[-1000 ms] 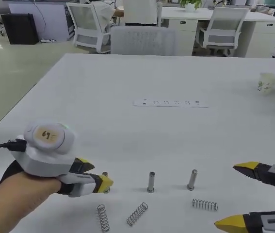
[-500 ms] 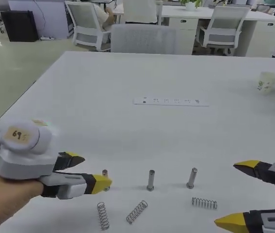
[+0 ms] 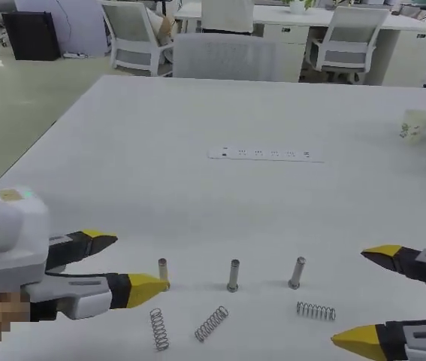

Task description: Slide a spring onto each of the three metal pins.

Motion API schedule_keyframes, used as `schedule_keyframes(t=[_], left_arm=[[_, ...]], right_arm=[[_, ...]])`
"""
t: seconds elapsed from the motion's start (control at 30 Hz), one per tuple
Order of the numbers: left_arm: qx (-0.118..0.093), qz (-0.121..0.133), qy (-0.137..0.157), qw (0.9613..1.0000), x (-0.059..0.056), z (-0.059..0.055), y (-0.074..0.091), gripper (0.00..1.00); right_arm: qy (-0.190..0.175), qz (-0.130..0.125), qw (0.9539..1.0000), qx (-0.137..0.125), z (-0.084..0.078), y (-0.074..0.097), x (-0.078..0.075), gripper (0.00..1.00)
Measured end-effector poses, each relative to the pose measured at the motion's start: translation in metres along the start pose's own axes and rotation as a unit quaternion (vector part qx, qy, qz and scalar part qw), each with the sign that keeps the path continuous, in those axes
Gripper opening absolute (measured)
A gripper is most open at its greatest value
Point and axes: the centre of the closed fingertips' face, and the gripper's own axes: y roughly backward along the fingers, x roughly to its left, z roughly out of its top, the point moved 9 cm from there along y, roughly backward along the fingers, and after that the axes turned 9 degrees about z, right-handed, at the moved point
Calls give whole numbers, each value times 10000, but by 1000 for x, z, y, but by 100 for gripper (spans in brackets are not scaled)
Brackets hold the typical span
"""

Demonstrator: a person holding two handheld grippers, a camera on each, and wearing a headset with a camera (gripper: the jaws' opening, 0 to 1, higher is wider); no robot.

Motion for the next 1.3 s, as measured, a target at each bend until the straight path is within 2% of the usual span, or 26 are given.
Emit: schedule_keyframes(t=[0.3, 0.57, 0.8, 1.3], left_arm=[[-295, -93, 51, 9995, -6, -1, 16, 68], [-428, -121, 28, 9990, -14, -4, 26, 69], [-499, -174, 39, 9986, -20, -7, 30, 70], [-462, -229, 3, 9987, -26, -9, 30, 70]], right_arm=[[-6, 32, 10000, -1, 0, -1, -1, 80], [-69, 63, 10000, 5, -3, -3, -1, 79], [-149, 125, 9998, -10, -6, -5, -6, 76], [-194, 190, 9993, 254, -15, -11, -13, 69]])
